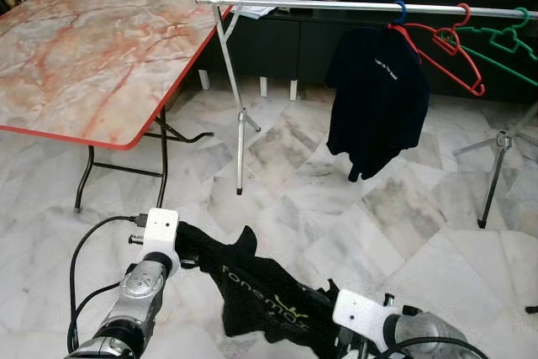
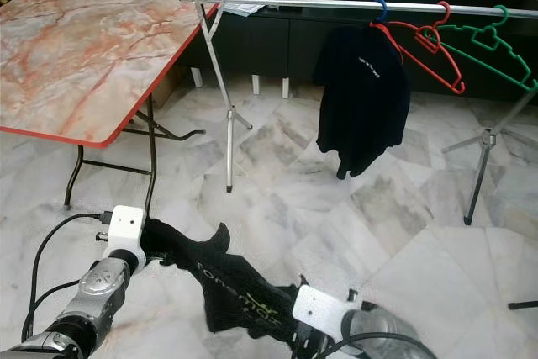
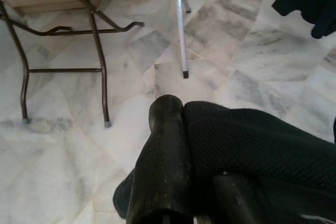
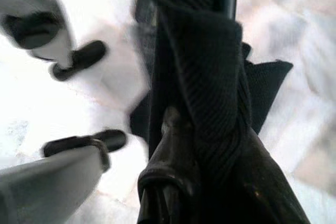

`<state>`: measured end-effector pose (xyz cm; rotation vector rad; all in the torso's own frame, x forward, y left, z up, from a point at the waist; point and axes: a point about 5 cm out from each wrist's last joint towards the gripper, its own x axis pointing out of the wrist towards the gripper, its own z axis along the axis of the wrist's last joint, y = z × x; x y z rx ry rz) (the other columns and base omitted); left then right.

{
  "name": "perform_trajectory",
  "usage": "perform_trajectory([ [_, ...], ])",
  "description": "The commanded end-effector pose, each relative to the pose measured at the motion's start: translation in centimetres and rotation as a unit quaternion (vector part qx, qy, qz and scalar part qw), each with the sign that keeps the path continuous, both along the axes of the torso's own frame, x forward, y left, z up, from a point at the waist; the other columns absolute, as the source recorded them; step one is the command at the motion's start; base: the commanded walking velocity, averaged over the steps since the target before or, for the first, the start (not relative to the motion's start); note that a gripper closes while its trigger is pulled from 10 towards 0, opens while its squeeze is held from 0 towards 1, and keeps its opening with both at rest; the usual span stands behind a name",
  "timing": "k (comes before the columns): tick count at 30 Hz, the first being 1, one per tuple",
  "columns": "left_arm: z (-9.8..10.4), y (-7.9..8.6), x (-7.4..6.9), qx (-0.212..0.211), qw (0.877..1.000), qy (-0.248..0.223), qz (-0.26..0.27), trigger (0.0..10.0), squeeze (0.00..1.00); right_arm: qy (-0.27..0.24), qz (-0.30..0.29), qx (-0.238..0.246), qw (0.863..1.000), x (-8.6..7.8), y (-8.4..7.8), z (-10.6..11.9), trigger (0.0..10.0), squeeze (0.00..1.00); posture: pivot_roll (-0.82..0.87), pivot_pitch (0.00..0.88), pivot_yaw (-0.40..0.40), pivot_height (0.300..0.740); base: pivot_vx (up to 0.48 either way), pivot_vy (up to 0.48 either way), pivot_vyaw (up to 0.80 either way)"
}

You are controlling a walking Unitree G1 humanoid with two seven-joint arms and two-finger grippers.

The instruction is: Hang hanger

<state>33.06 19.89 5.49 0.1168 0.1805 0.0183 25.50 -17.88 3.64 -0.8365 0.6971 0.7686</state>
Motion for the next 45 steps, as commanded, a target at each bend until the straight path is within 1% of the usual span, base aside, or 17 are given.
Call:
perform_trajectory([
  [1,1.9,2.1,0.6,0.003,0.998,-0.039,0.044,0.0,0.00,0.006,-0.074,0.000,0.997,0.0,-1.8,-0.5,10.0,0.00,0.02,0.169,0.076,0.740,0.000,0.000,0.00],
  [4,0.5,1.7,0.3,0.068,0.997,0.022,0.011,0.0,0.00,-0.117,-0.163,0.113,0.973,2.9,-0.6,2.0,10.0,0.00,0.02,0.168,0.079,0.740,0.000,0.000,0.00],
  [6,-0.8,1.6,-0.2,0.107,0.991,0.075,-0.009,0.0,0.00,-0.176,-0.227,0.208,0.935,4.3,0.0,4.0,10.0,0.00,0.02,0.168,0.079,0.740,0.000,0.000,0.00],
  [7,-0.8,1.6,-0.2,0.107,0.991,0.075,-0.009,0.0,0.00,-0.176,-0.227,0.208,0.935,4.3,0.0,4.0,10.0,0.00,0.02,0.168,0.079,0.740,0.000,0.000,0.00],
  [8,-1.4,1.6,-0.5,0.116,0.988,0.096,-0.016,0.0,0.00,-0.189,-0.248,0.252,0.916,4.7,0.2,4.8,10.0,0.00,0.02,0.169,0.080,0.740,0.000,0.000,0.00],
  [9,-3.1,0.9,-1.5,0.128,0.977,0.158,-0.064,0.0,0.00,-0.196,-0.294,0.360,0.864,5.4,0.5,6.5,10.0,0.00,0.02,0.169,0.079,0.740,0.000,0.000,0.00],
  [12,-4.8,-0.3,-2.7,0.140,0.957,0.216,-0.132,0.0,0.00,-0.176,-0.309,0.438,0.826,5.7,0.9,7.4,10.0,0.00,0.02,0.168,0.080,0.740,0.000,0.000,0.00],
  [17,-6.5,-2.0,-4.3,0.160,0.920,0.270,-0.236,0.0,0.00,-0.152,-0.271,0.410,0.858,5.4,1.4,6.9,10.0,0.00,0.02,0.168,0.075,0.740,0.000,0.000,0.00],
  [20,-6.5,-2.5,-4.2,0.152,0.920,0.264,-0.247,0.0,0.00,-0.145,-0.271,0.397,0.865,5.3,1.1,6.5,10.0,0.00,0.02,0.167,0.075,0.740,0.000,0.000,0.00],
  [21,-6.0,-3.0,-3.8,0.145,0.924,0.244,-0.255,0.0,0.00,-0.130,-0.261,0.363,0.885,5.1,0.8,5.6,10.0,0.00,0.02,0.167,0.077,0.740,0.000,0.000,0.00],
  [23,-5.2,-3.4,-3.2,0.140,0.930,0.215,-0.263,10.0,0.00,-0.110,-0.244,0.322,0.908,4.6,0.5,4.5,10.0,0.00,0.02,0.167,0.076,0.740,0.000,0.000,0.00],
  [24,-5.0,-3.5,-3.0,0.138,0.932,0.206,-0.265,10.0,0.00,-0.102,-0.240,0.314,0.913,4.4,0.4,4.2,10.0,0.00,0.02,0.167,0.076,0.740,0.000,0.000,0.00],
  [25,-4.6,-3.5,-2.8,0.136,0.934,0.193,-0.266,10.0,1.00,-0.094,-0.230,0.301,0.921,4.2,0.3,3.9,10.0,0.00,0.02,0.167,0.077,0.740,0.000,0.000,0.00],
  [28,-3.9,-3.3,-2.3,0.130,0.940,0.171,-0.266,10.0,1.00,-0.073,-0.195,0.243,0.947,3.6,-0.3,2.8,10.0,0.00,0.02,0.167,0.078,0.740,0.000,0.000,0.00],
  [34,-2.7,-3.5,-2.1,0.078,0.935,0.141,-0.316,10.0,1.00,-0.034,-0.154,0.189,0.969,2.8,-1.4,1.3,10.0,0.00,0.02,0.163,0.077,0.740,0.000,0.000,0.00],
  [39,-2.1,-4.0,-2.7,0.029,0.903,0.146,-0.404,10.0,1.00,0.017,-0.097,0.144,0.985,2.0,-2.0,0.1,10.0,0.00,0.03,0.160,0.073,0.740,0.000,0.000,0.00],
  [45,-0.9,-5.1,-2.6,0.020,0.884,0.114,-0.452,10.0,1.00,0.069,-0.017,0.131,0.989,1.1,-1.5,-0.6,10.0,0.00,0.03,0.155,0.064,0.740,0.000,0.000,0.00],
])
